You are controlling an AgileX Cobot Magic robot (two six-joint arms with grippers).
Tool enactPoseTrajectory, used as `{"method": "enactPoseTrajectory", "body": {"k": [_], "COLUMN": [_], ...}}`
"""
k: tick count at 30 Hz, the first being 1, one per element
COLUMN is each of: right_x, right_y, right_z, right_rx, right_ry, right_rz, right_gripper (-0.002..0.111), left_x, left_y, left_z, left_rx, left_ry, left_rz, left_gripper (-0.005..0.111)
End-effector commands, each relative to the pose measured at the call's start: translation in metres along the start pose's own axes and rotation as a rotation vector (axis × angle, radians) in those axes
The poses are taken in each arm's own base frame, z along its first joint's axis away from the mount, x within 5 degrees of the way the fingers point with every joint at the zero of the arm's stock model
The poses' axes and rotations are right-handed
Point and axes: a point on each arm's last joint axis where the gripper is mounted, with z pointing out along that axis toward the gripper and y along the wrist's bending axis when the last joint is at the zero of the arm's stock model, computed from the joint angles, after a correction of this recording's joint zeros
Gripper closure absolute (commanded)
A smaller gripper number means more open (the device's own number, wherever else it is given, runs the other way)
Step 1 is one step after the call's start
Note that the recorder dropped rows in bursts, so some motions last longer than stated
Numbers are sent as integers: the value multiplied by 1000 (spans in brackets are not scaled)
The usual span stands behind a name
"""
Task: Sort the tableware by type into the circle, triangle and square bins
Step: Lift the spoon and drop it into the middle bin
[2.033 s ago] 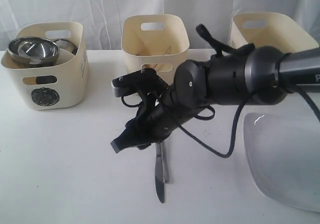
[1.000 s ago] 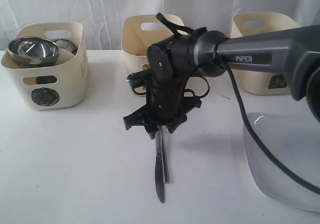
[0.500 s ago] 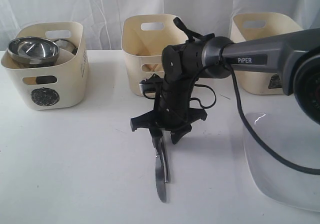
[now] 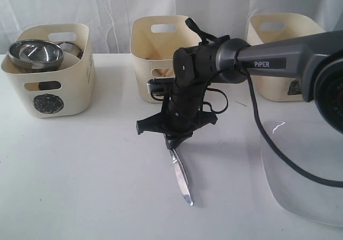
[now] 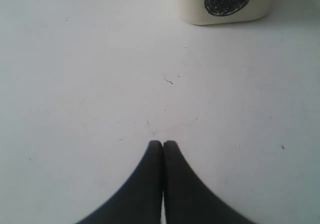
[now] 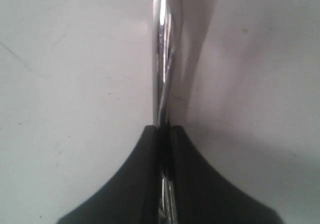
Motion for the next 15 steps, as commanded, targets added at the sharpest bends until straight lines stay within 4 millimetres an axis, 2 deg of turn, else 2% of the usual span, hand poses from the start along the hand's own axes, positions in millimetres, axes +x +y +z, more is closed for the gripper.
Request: {"method": "enactPoseTrajectory", "body": {"k": [1,4,10,12,14,15], "right_x": [-4,-8,-7,-4,-2,-2], "right_y": [-1,1,1,5,19,29], "right_z": [-9,-19,-21,-26,-44,-63], "right_rx": [2,-6,-4,-50,-179,-278], "right_ry": [-53,-100,-96,-70,-76,-132], "right_rz": [-22,-27,-30,-27,-130,-207], "right_gripper": [108,108,108,108,108,108], "left_x": [1,1,1,1,1,1], "left_y": [0,0,0,0,0,0], "left_z": [0,0,0,0,0,0], "left_rx": [1,1,1,1,1,1], "left_ry": [-4,-4,-4,-4,-4,-4], "left_rz": [-6,-6,-6,-6,-6,-6], "left_gripper": [107,107,107,107,107,107]}}
